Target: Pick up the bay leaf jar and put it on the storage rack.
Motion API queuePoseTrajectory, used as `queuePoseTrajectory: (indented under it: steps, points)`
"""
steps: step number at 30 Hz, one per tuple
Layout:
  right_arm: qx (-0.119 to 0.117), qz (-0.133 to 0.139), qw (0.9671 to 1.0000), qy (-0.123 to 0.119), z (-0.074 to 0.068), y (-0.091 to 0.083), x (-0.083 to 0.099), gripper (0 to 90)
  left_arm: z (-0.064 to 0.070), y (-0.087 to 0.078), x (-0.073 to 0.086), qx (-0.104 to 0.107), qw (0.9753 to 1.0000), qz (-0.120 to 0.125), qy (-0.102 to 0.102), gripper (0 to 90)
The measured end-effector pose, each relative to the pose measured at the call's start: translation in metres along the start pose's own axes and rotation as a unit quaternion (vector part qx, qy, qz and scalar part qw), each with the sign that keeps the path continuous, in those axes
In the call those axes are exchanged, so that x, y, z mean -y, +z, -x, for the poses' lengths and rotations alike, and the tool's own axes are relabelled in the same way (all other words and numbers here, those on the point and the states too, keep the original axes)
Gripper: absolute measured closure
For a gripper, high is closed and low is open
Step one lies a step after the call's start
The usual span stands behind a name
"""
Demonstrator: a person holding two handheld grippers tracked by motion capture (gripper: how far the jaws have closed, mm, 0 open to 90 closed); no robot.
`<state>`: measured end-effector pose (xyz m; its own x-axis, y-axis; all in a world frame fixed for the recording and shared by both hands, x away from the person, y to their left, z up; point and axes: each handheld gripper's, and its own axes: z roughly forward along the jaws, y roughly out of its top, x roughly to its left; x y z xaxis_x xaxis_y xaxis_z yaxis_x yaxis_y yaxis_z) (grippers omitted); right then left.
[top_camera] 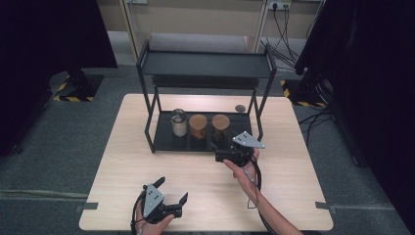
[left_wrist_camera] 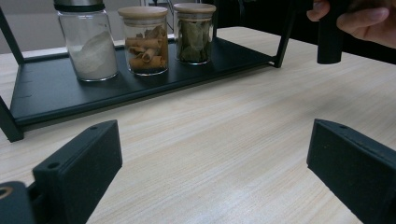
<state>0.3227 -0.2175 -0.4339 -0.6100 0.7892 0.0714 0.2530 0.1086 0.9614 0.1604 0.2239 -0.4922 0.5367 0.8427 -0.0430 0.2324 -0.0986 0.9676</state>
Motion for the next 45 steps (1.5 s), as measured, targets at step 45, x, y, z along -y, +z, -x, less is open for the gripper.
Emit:
queuePoseTrajectory:
  steps: [45]
  points:
    - [-0.033, -0.009, 0.9994, -0.007, -0.010, -0.032, 0.024, 3.9, 0.000, -0.002, 0.000, -0.001, 1.0000, 0.003, 0.001, 2.9]
